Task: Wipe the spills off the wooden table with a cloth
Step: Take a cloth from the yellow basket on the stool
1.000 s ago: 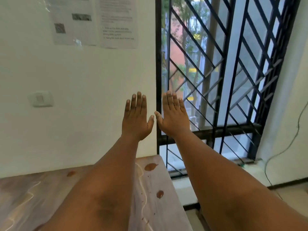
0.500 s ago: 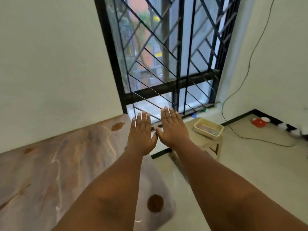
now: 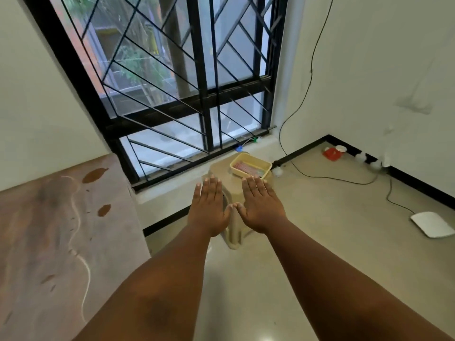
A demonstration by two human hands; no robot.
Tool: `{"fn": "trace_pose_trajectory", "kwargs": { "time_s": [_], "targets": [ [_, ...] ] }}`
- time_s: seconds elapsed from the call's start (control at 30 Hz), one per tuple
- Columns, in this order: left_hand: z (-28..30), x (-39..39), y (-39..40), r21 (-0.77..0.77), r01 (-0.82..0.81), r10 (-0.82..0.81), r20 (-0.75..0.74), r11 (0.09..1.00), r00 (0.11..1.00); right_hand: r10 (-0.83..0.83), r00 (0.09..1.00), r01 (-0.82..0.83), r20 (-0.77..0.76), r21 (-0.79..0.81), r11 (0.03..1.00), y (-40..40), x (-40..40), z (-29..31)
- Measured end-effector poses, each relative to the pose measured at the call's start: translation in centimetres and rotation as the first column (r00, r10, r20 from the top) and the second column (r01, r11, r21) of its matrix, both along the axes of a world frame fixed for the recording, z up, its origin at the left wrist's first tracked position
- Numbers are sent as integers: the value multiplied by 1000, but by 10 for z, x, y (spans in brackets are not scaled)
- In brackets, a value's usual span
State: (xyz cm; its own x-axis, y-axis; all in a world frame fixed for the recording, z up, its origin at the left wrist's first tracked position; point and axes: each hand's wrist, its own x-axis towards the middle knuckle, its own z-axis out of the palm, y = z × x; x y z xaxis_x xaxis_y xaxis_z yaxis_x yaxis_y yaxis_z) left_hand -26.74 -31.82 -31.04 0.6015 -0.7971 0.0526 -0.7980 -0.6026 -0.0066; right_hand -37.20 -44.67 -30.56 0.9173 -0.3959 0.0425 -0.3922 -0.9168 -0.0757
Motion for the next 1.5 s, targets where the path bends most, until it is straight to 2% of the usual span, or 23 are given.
{"fn": "trace_pose_trajectory", "kwargs": {
  "time_s": [0.27,0.53,0.73,1.0,1.2,1.33,1.5],
  "targets": [
    [-14,15,-54,85,-1,4,-36,996,999,29,998,-28,-57,27,999,-58,20,-23],
    [-31,93,-121,150,37,-22,-101,988,995,33,988,-28,-154,37,999,-129,91,-34],
    [-40,150,-164,154,35,-15,-131,987,991,4,981,18,-194,113,993,-171,138,-54],
    [-79,207,-213,265,-23,80,-207,964,975,92,955,-23,-283,238,971,-230,208,-108],
    [-104,250,-285,296,-102,184,-263,950,947,189,916,-94,-353,270,958,-308,259,-143],
    [-130,265,-320,276,-102,184,-289,956,940,191,891,-61,-411,307,950,-347,277,-164],
    [-177,280,-328,315,-106,205,-299,943,932,196,863,-32,-466,337,941,-357,295,-197]
  ]
}}
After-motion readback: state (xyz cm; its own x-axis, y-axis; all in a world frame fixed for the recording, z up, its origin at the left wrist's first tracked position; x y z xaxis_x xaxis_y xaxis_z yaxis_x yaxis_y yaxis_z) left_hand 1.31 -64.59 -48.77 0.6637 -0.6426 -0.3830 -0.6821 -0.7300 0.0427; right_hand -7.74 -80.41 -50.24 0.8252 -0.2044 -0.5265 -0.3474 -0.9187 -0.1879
